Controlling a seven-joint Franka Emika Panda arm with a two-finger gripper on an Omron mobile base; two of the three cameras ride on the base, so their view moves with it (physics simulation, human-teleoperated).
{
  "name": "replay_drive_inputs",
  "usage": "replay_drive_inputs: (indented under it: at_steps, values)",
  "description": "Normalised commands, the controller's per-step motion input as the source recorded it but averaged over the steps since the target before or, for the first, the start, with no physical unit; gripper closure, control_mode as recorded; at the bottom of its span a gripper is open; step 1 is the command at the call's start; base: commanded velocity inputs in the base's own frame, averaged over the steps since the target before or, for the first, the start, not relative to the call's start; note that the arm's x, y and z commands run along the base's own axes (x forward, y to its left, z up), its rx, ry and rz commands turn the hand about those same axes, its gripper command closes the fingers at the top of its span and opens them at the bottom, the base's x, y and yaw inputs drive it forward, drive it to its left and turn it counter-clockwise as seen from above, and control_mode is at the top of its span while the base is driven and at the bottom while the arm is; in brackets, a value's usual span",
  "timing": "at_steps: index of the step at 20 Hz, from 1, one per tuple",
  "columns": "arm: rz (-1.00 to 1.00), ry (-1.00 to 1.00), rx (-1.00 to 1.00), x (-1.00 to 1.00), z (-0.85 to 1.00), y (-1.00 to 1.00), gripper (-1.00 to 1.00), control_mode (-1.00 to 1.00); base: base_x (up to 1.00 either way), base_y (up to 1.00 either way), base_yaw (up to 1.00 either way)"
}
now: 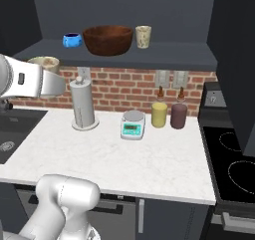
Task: Gather all objects into one cabinet and sort the glasses and bowls to opposite sides.
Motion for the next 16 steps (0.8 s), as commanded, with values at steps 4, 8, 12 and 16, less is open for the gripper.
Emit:
replay_drive_inputs:
  at_steps: [4, 8, 12, 16]
  values:
    - [0.0, 0.0, 0.0, 0.0, 0.0, 0.0, 1.0, 1.0, 0.19, 0.0, 0.0]
    - [0.0, 0.0, 0.0, 0.0, 0.0, 0.0, 1.0, 1.0, 0.28, 0.0, 0.0]
    - [0.0, 0.0, 0.0, 0.29, 0.0, 0.12, 1.0, -1.0, 0.0, 0.0, 0.0]
    - [0.01, 0.0, 0.0, 0.34, -0.01, 0.44, 1.0, -1.0, 0.0, 0.0, 0.0]
